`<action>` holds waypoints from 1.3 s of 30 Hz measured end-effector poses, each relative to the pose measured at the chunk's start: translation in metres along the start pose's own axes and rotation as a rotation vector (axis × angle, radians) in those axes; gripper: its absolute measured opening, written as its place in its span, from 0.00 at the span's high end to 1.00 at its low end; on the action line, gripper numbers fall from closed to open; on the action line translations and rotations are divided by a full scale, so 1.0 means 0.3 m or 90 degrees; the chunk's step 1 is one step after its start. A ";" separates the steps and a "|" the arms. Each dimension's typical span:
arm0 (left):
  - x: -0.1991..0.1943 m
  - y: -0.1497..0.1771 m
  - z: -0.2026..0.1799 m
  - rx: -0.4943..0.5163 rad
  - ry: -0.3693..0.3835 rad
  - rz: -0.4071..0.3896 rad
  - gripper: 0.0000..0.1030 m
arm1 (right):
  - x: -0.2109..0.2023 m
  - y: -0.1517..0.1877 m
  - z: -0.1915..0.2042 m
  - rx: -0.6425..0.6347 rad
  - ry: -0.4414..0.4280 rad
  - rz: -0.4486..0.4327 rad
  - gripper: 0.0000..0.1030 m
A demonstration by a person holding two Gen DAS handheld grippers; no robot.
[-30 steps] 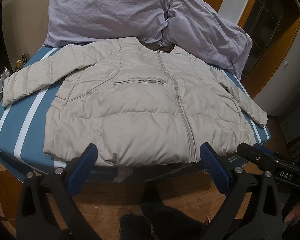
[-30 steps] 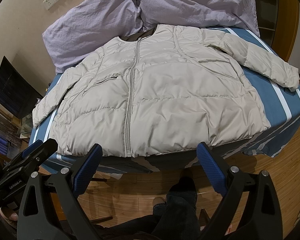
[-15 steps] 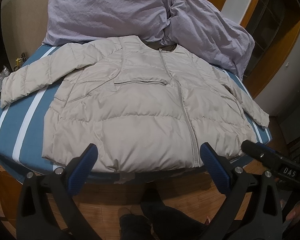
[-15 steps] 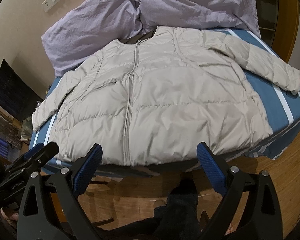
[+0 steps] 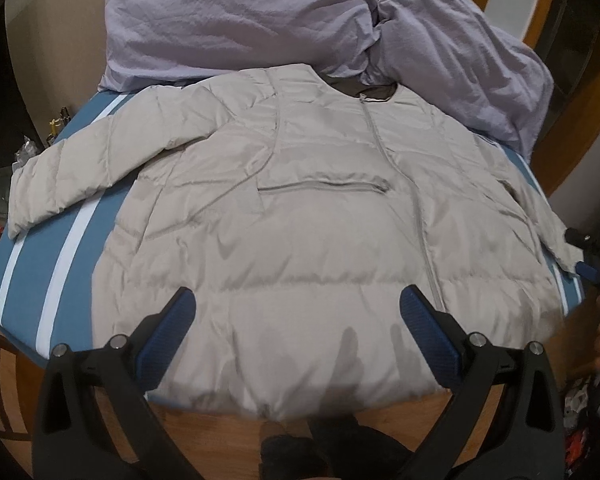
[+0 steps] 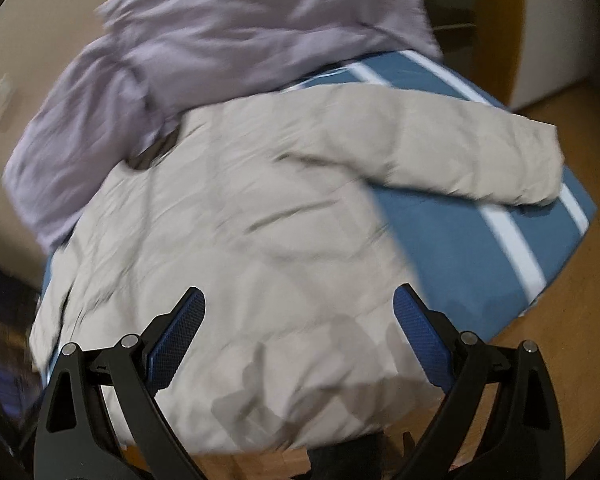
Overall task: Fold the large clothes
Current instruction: 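Grasp the jacket sleeve cuff nearest the right tool with the right tool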
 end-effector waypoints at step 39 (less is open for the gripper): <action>0.273 -0.234 -0.015 -0.057 -0.079 0.061 0.02 | 0.243 -0.523 -0.797 0.263 0.168 -0.091 0.80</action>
Point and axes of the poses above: each gripper's, at about its wrist camera, not at the fingertips, and x roughly the way its jaws point, z to its left, y to its underside, the point moved 4 cm from there along x, roughly the way its jaws point, and after that the axes turned 12 degrees about x, right-handed, at the moved point
